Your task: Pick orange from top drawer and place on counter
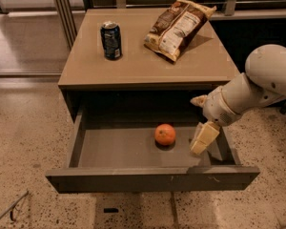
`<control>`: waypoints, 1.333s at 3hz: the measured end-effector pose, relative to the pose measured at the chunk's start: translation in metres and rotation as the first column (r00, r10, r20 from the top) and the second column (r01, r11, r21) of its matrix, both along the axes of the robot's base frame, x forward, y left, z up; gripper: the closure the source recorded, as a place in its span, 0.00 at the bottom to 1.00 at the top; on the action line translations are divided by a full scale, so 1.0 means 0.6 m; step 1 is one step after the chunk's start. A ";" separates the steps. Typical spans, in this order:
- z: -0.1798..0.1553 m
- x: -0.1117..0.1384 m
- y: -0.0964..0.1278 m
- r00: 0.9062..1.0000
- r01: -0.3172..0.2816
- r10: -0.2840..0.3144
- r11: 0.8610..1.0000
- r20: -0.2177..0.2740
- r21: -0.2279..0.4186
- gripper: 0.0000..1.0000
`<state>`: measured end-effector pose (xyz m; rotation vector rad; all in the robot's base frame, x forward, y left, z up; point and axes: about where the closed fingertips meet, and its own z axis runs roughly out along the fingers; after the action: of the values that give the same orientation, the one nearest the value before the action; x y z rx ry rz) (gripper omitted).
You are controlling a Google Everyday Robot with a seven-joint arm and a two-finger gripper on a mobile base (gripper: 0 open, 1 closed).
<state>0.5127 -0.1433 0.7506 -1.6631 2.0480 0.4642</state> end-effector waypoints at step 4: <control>-0.053 0.007 0.029 0.988 -0.009 0.010 1.000 0.154 -0.004 0.00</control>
Offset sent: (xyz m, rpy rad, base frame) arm -0.0101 0.0043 -0.0202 -0.0008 -0.0567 -0.0087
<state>0.5170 -0.1261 0.7186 -1.6573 1.9312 0.3248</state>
